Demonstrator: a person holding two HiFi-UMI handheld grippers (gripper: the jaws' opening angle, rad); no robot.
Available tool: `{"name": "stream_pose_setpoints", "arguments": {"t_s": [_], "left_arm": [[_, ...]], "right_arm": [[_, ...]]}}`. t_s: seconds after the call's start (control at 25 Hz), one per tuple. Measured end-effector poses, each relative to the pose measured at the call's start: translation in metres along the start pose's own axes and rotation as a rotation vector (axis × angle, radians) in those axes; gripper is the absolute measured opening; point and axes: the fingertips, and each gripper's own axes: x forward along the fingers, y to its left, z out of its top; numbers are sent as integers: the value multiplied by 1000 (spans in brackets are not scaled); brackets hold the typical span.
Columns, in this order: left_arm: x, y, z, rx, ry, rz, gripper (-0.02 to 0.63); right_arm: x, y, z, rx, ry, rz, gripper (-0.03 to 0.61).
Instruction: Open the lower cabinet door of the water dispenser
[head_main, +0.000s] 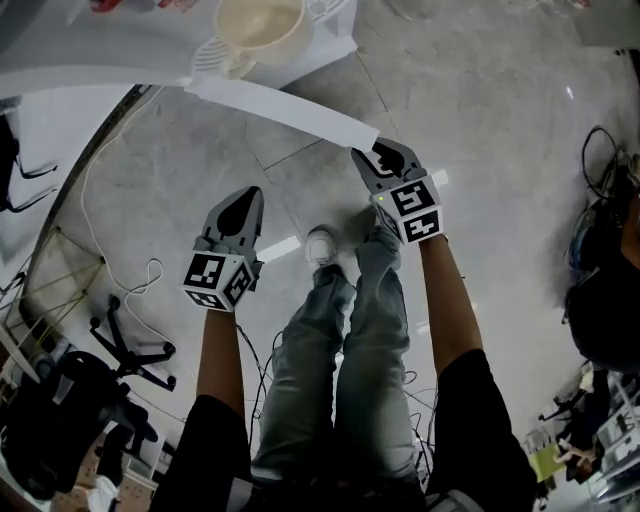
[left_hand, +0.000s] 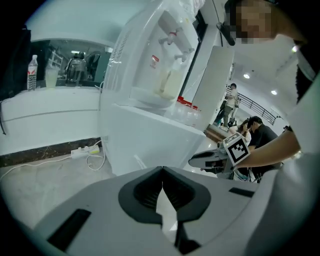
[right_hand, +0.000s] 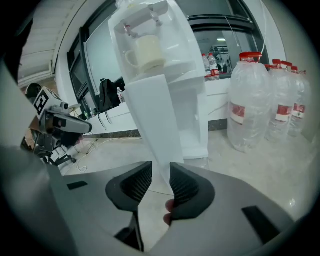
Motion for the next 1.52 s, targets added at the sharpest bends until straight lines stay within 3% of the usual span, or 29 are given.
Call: {"name": "stream_pose_setpoints", "arguments": {"t_s": [0.4,1.0,1.52], "left_arm": [[-33,-5,-25,48,-34,35,12],[-116,-11,-99,-3,-12,134,12],[-141,-8,-99,-6,-20,162,12]], "right_arm": [[-4,51,-23,-21,-10,18,133],[4,149,-50,-134,51,169,123],[18,209,-57,-198,107,288,110]]}}
